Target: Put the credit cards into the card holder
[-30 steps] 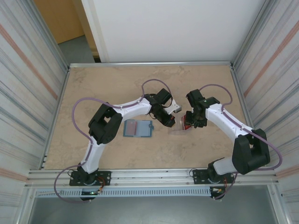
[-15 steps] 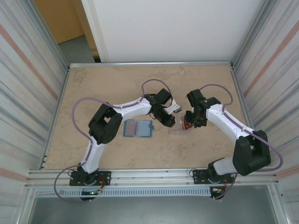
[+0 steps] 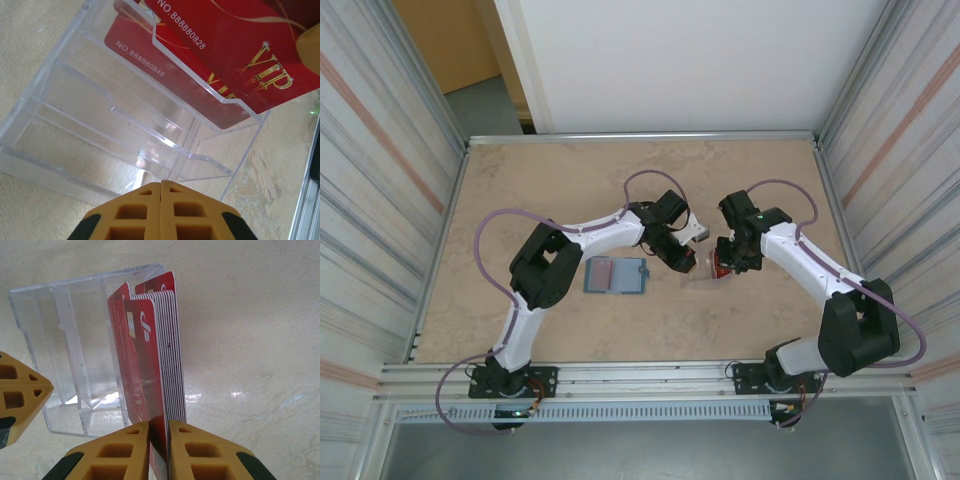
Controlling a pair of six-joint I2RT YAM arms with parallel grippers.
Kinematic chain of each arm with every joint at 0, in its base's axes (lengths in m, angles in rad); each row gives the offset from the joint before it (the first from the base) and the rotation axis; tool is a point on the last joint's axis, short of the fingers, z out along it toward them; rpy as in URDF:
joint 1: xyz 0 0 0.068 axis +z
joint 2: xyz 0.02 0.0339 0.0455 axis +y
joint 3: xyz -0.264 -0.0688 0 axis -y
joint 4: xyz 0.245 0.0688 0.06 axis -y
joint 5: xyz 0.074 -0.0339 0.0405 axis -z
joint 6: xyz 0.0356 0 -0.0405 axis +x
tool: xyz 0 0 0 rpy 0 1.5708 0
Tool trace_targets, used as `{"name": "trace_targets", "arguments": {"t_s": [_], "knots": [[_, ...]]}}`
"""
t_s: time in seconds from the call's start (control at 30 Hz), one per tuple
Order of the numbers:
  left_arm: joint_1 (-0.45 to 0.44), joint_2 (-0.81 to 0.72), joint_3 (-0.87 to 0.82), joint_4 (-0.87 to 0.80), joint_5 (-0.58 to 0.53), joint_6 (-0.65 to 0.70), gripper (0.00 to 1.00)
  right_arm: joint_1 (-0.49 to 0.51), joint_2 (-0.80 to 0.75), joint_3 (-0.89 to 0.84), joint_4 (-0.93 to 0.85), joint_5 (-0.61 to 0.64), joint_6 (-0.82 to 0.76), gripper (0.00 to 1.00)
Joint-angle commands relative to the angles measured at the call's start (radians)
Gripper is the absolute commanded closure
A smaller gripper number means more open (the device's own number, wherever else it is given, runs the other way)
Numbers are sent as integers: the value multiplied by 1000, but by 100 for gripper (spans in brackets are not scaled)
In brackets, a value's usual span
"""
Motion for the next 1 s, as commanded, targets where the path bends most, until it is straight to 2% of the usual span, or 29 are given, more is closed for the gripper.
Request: {"name": "trace_targets", "arguments": {"t_s": [0.0, 0.4, 0.97], "knots": [[5, 45, -30, -63, -35, 2, 100, -2, -25, 25, -75, 44, 4, 87], [10, 40, -35, -63, -25, 0, 100, 30, -19, 46, -70, 21, 17, 95], [15, 39, -38, -61, -25, -1, 100, 66, -2, 71, -63, -9, 32, 97]]}}
